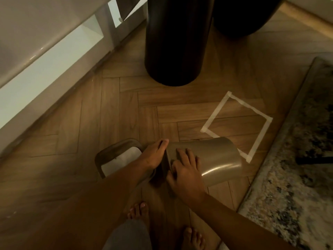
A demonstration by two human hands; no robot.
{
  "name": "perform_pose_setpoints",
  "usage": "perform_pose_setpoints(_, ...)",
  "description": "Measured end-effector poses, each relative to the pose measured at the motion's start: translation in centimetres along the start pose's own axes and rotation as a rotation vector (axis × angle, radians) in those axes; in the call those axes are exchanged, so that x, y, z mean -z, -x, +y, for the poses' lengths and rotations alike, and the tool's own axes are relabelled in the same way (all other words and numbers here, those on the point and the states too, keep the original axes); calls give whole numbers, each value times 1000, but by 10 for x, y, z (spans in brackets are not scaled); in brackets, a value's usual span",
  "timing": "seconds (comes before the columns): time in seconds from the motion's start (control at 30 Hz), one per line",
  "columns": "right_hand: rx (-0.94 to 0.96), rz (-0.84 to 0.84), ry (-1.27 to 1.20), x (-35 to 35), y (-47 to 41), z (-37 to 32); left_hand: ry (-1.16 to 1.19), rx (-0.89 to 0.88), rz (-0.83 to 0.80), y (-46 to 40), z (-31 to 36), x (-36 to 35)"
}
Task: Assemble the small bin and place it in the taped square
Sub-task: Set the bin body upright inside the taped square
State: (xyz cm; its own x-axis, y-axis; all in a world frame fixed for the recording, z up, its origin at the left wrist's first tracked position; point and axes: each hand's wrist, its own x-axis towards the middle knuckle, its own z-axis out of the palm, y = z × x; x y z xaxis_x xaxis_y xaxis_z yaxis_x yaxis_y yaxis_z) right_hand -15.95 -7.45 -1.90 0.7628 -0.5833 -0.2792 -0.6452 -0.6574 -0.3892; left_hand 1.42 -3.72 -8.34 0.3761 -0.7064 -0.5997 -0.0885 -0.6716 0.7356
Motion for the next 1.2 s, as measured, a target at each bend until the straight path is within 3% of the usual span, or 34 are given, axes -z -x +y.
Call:
perform_pose_setpoints(0.27,-29,100,-188,49,4,10,-97,-223,78,14,57,6)
perform_pose_setpoints(0.47,-76,195,-268,82,16,21,-68,-281,92,26,88,8)
perform_pose_setpoints(0.67,-203,254,-329,99,32,42,-153,-292,44,44,110,5)
perform_pose_setpoints(0.93,-438,306,-408,112,54,71,-210,-169,-110,69,99,3)
perform_pose_setpoints(1.2,-448,375,-469,115,53,96,-148,-125,-114,81,105,-11)
